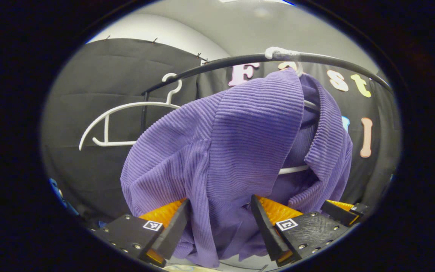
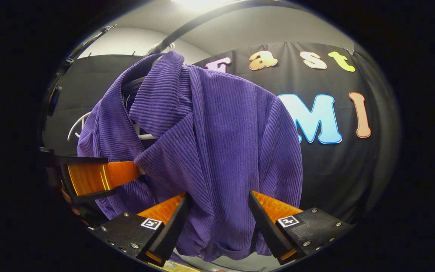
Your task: Grasp the clothes on the hanger with both hands and then place them into the laundry hamper below.
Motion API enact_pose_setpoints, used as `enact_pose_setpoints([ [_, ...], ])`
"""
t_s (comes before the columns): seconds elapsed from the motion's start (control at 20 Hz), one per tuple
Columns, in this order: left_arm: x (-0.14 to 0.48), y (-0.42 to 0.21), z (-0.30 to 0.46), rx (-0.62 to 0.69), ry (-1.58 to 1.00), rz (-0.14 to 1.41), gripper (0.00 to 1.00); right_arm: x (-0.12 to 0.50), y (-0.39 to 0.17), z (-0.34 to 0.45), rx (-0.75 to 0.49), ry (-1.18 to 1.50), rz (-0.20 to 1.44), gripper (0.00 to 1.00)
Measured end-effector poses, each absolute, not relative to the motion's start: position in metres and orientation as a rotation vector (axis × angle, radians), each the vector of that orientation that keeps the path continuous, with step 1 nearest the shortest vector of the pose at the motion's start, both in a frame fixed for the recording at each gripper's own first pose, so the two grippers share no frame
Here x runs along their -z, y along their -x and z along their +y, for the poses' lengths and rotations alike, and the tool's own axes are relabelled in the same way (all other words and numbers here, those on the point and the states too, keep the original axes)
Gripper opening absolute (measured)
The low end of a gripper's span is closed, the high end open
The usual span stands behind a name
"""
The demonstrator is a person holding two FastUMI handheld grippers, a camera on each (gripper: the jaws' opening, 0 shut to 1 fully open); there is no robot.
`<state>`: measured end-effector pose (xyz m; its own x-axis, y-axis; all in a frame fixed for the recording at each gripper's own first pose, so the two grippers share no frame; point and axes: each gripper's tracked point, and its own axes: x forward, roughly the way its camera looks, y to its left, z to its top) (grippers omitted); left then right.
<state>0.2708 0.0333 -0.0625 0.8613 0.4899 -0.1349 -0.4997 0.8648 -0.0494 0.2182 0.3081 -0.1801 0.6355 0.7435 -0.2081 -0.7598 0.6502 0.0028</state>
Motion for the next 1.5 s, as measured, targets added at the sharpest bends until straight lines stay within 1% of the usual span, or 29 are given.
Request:
enact_pose_setpoints([
  [0.15, 0.061, -0.275, 0.04, -0.533, 0.056, 0.117, 0.74, 0.178, -0.22, 0.315, -0.885, 0.088, 0.189, 0.93],
  [0.25, 0.062, -0.282, 0.041, -0.519, 0.04, 0.116, 0.58, 0.179, -0.225, 0.32, -0.906, 0.106, 0.187, 0.82],
  [0.3, 0.062, -0.283, 0.038, -0.499, 0.034, 0.115, 0.58, 0.179, -0.227, 0.323, -0.915, 0.114, 0.185, 0.72],
  [0.35, 0.06, -0.282, 0.04, -0.508, 0.008, 0.113, 0.58, 0.18, -0.227, 0.325, -0.929, 0.114, 0.186, 0.62],
  [0.4, 0.06, -0.278, 0.05, -0.523, -0.004, 0.109, 0.52, 0.181, -0.224, 0.329, -0.946, 0.108, 0.193, 0.49],
  [0.5, 0.062, -0.28, 0.042, -0.471, 0.003, 0.108, 0.41, 0.181, -0.219, 0.327, -0.953, 0.099, 0.198, 0.22],
  [0.55, 0.061, -0.281, 0.039, -0.451, 0.001, 0.105, 0.35, 0.178, -0.219, 0.326, -0.946, 0.1, 0.195, 0.17],
  [0.6, 0.062, -0.281, 0.038, -0.432, 0.0, 0.102, 0.29, 0.176, -0.221, 0.325, -0.948, 0.096, 0.193, 0.06],
  [0.7, 0.061, -0.279, 0.037, -0.407, -0.006, 0.102, 0.18, 0.178, -0.219, 0.328, -0.965, 0.084, 0.207, 0.01],
  [0.75, 0.059, -0.267, 0.046, -0.462, -0.003, 0.082, 0.12, 0.178, -0.218, 0.326, -0.969, 0.079, 0.213, 0.0],
  [0.8, 0.061, -0.277, 0.042, -0.413, 0.047, 0.074, 0.06, 0.177, -0.218, 0.324, -0.972, 0.08, 0.215, 0.0],
  [0.9, 0.061, -0.274, 0.034, -0.371, 0.107, 0.064, 0.07, 0.169, -0.22, 0.317, -0.956, 0.106, 0.189, 0.0],
  [0.95, 0.056, -0.269, 0.036, -0.365, 0.114, 0.045, 0.04, 0.166, -0.224, 0.312, -0.937, 0.12, 0.171, 0.0],
  [1.0, 0.05, -0.263, 0.037, -0.373, 0.119, 0.019, 0.01, 0.164, -0.228, 0.308, -0.916, 0.124, 0.155, 0.0],
  [1.15, 0.03, -0.244, 0.042, -0.403, 0.129, -0.062, 0.01, 0.149, -0.247, 0.293, -0.847, 0.108, 0.108, 0.0],
  [1.2, 0.025, -0.238, 0.044, -0.416, 0.12, -0.079, 0.0, 0.142, -0.254, 0.287, -0.827, 0.104, 0.091, 0.0],
  [1.25, 0.018, -0.232, 0.048, -0.427, 0.106, -0.092, 0.01, 0.137, -0.257, 0.283, -0.808, 0.1, 0.073, 0.0],
  [1.3, 0.011, -0.224, 0.049, -0.436, 0.088, -0.105, 0.07, 0.133, -0.261, 0.28, -0.79, 0.099, 0.057, 0.0],
  [1.5, -0.009, -0.202, 0.058, -0.457, 0.041, -0.14, 0.07, 0.123, -0.272, 0.271, -0.749, 0.104, 0.011, 0.0],
])
